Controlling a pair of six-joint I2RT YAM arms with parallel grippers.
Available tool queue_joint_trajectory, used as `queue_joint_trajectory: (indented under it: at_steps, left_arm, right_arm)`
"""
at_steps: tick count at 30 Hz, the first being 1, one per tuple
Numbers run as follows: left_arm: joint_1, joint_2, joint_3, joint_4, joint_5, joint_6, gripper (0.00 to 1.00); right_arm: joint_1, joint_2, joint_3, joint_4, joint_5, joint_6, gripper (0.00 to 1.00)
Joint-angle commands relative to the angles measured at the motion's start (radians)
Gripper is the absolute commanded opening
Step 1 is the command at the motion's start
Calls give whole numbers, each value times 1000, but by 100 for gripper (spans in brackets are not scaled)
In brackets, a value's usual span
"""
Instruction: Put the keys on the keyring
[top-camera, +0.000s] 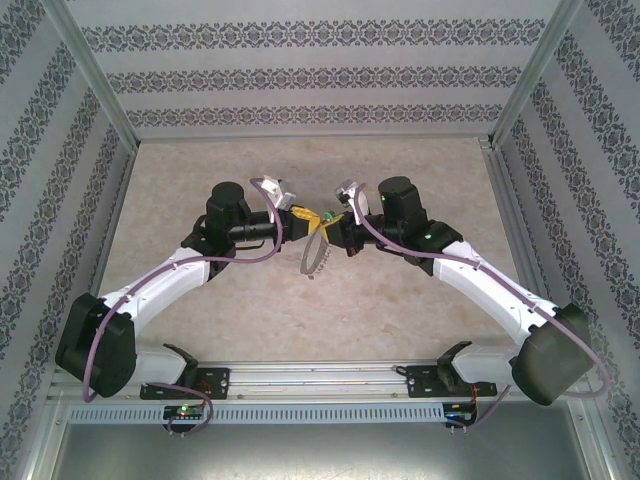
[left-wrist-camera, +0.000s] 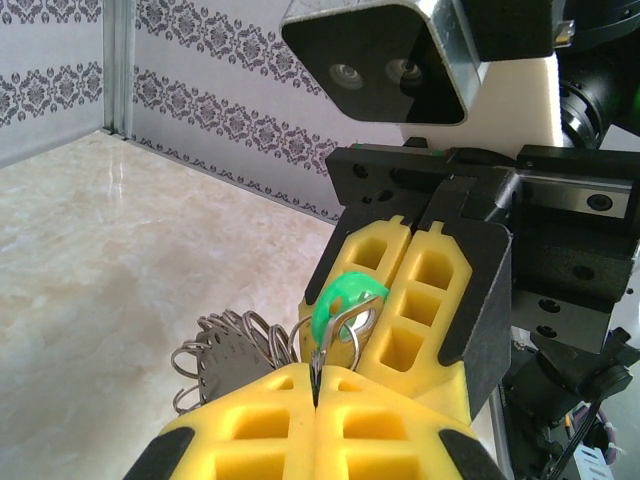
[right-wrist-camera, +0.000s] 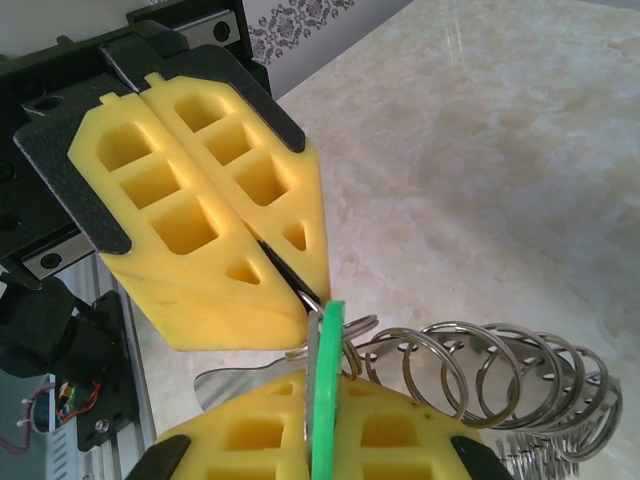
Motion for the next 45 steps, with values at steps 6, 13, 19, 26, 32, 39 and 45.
queue_joint_trajectory:
  at_steps: [6, 13, 19, 26, 32, 39, 45]
  left_arm:
    - [-3, -10, 11, 26, -8, -2, 0]
    - [-5, -8, -3, 27, -50, -8, 29]
    - [-3, -16, -19, 28, -102, -11, 48]
    - [-3, -46, -48, 38, -198, -19, 100]
    - [-3, -115, -113, 73, -401, -29, 100]
    - [-1, -187, -190, 109, -616, -52, 100]
    - [7, -223, -225, 103, -690, -66, 100]
  right_arm:
    - [-21, -16, 5, 34, -5, -7, 0]
    - [-29, -18, 16, 28, 2, -4, 0]
    - [-51, -9, 20, 21, 11, -1, 0]
    - [-88, 2, 21, 18, 20, 4, 0]
    - [-117, 22, 35, 25, 28, 11, 0]
    - [-131, 93, 91, 37, 53, 26, 0]
    - [-139, 220, 189, 55, 46, 42, 0]
